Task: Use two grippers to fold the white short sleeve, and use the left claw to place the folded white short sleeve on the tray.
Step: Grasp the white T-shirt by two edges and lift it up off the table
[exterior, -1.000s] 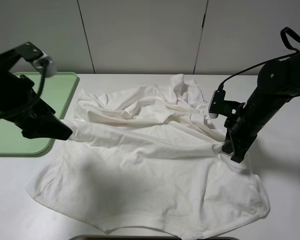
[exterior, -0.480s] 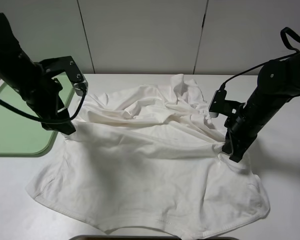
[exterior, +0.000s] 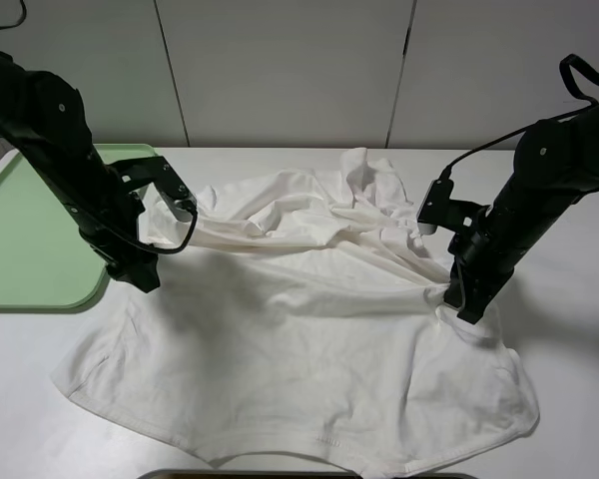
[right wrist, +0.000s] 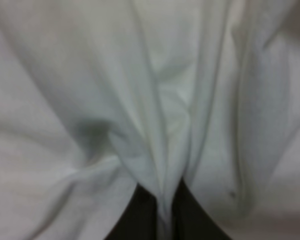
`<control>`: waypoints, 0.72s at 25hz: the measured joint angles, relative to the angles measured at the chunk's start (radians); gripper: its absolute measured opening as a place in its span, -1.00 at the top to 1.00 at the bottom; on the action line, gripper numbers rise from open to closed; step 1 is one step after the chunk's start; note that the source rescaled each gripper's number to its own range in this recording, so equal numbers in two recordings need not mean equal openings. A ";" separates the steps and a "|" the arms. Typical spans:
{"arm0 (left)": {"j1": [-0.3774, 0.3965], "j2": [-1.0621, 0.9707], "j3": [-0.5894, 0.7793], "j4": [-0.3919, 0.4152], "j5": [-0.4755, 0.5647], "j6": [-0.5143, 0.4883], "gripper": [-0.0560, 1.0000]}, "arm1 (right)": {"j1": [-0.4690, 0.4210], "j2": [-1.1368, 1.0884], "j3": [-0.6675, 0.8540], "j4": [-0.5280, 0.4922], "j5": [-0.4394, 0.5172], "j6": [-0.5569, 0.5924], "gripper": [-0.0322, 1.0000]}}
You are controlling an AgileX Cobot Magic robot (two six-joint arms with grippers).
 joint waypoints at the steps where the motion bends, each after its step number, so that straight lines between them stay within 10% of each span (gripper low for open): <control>1: 0.000 0.009 0.000 0.000 -0.020 -0.004 -0.60 | 0.000 0.000 0.000 0.000 0.000 0.006 0.93; 18: 0.000 0.016 0.000 0.002 -0.186 0.170 -0.60 | 0.000 0.000 0.000 -0.026 0.051 0.058 0.93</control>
